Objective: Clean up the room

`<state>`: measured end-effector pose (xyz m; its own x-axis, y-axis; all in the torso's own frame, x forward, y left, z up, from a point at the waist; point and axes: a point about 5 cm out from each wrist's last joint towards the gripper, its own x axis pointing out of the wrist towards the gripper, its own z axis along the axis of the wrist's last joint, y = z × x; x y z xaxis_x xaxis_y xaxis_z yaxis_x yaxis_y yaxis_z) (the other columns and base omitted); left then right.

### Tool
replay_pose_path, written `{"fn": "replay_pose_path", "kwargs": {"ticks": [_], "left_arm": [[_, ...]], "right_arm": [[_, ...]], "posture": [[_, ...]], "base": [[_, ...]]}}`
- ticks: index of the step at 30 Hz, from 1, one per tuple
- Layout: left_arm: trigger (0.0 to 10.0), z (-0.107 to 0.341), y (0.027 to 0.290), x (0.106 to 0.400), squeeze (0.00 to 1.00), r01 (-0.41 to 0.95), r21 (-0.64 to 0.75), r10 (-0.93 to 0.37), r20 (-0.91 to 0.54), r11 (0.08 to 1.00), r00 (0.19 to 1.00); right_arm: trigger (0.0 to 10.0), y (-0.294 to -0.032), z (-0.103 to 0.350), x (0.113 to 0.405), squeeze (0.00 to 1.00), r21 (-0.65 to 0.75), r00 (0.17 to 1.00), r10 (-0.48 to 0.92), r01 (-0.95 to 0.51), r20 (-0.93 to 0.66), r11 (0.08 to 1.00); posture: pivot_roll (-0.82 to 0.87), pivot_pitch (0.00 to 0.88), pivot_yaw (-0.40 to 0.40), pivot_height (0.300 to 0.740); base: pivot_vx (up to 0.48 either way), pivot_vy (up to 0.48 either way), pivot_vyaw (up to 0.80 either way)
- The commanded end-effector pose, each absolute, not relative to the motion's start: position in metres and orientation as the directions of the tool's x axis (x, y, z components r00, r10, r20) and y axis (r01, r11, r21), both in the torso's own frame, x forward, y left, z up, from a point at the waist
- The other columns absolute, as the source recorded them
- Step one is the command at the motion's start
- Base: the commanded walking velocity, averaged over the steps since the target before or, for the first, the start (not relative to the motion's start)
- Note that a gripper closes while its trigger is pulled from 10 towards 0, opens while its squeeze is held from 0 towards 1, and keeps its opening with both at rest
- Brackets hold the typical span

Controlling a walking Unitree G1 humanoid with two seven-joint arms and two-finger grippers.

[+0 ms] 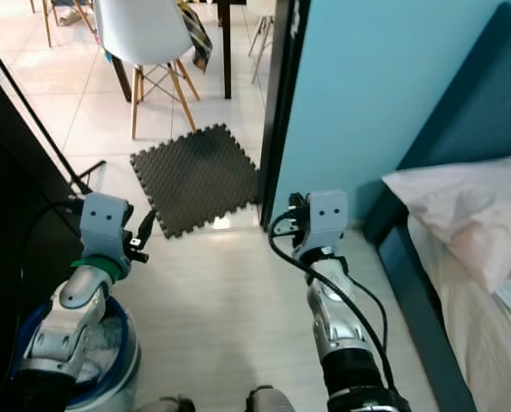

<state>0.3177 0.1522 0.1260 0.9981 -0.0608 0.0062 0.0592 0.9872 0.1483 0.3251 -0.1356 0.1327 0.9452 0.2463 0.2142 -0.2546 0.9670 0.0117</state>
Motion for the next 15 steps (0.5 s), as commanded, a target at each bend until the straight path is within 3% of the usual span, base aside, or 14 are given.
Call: {"fn": "replay_pose_path", "kwargs": {"ticks": [1, 7, 11, 15], "left_arm": [[10.0, 0.134, 0.150, 0.322, 0.00, 0.032, 0.144, -0.041, 0.056, 0.989, 0.998], [10.0, 0.166, 0.139, 0.334, 0.00, 0.009, 0.129, -0.035, 0.203, 0.992, 0.979], [10.0, 0.179, 0.130, 0.340, 0.00, 0.024, 0.120, -0.054, 0.247, 0.992, 0.967], [10.0, 0.194, 0.116, 0.346, 0.00, 0.067, 0.106, -0.096, 0.292, 0.992, 0.952]], "right_arm": [[10.0, -0.129, 0.133, 0.323, 0.00, 0.022, 0.929, 0.311, -0.321, 0.201, 0.947], [10.0, -0.125, 0.144, 0.325, 0.00, 0.018, 0.911, 0.356, -0.368, 0.207, 0.930], [10.0, -0.131, 0.143, 0.328, 0.00, 0.037, 0.930, 0.311, -0.324, 0.197, 0.945], [10.0, -0.149, 0.124, 0.327, 0.00, 0.101, 0.976, 0.188, -0.199, 0.108, 0.975]], "posture": [[-0.11, 0.057, 0.041, 0.740], [-0.13, 0.043, 0.024, 0.740], [-0.13, 0.042, 0.026, 0.740], [-0.14, 0.044, 0.041, 0.740]], "base": [[0.390, 0.000, 0.00], [0.389, 0.120, 0.00], [0.390, 0.240, 0.00], [0.388, 0.000, 0.00]]}}
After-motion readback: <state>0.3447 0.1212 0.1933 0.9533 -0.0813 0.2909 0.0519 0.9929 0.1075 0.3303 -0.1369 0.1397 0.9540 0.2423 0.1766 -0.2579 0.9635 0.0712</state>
